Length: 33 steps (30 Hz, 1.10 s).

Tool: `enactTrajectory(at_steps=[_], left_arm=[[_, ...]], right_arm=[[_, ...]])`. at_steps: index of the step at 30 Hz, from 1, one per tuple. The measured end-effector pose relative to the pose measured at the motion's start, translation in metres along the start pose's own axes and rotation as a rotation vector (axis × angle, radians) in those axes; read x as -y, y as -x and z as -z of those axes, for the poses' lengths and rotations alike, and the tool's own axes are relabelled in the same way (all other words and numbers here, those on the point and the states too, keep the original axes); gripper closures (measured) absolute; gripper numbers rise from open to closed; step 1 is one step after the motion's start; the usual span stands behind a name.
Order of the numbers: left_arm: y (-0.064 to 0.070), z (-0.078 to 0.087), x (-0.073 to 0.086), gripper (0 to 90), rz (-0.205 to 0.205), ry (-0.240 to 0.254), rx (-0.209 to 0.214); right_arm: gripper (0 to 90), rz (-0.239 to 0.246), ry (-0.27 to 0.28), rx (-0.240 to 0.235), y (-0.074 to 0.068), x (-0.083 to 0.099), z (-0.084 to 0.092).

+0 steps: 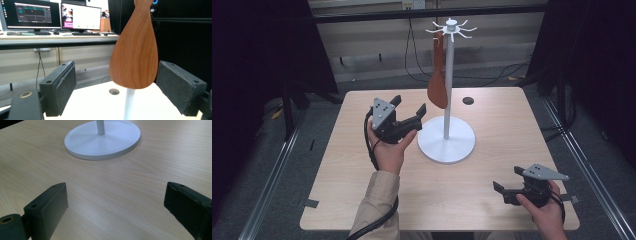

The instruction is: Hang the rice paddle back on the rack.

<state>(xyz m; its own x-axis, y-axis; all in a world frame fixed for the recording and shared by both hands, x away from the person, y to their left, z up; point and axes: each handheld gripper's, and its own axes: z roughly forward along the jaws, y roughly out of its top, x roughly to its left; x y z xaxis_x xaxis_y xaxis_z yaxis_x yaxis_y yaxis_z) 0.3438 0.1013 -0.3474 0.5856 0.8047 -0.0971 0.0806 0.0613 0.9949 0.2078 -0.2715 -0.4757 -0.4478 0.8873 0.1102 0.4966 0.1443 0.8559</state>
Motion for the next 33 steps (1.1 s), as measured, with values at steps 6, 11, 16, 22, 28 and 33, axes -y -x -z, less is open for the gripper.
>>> enactTrajectory(at_steps=[6,11,16,22,28,33], left_arm=[[-0.003,0.004,0.008,14.0,0.003,-0.009,-0.005],[-0.005,0.008,0.018,13.5,0.003,-0.029,-0.009],[-0.006,0.011,0.023,13.0,0.000,-0.033,-0.012],[-0.007,0.014,0.031,12.6,0.001,-0.040,-0.012],[-0.009,0.017,0.038,11.3,-0.010,-0.055,-0.008],[-0.012,0.022,0.048,10.6,0.004,-0.067,-0.010]], right_arm=[[4.7,-0.001,0.001,0.002,0.000,0.000,0.000],[4.7,0.003,-0.001,-0.001,0.000,0.000,-0.001],[4.8,0.003,0.000,0.002,0.000,0.000,0.000],[4.8,0.004,-0.001,0.000,0.000,0.000,-0.001],[4.7,0.005,-0.002,0.003,0.000,0.000,0.000],[4.8,0.009,-0.001,0.002,0.000,-0.001,0.000]])
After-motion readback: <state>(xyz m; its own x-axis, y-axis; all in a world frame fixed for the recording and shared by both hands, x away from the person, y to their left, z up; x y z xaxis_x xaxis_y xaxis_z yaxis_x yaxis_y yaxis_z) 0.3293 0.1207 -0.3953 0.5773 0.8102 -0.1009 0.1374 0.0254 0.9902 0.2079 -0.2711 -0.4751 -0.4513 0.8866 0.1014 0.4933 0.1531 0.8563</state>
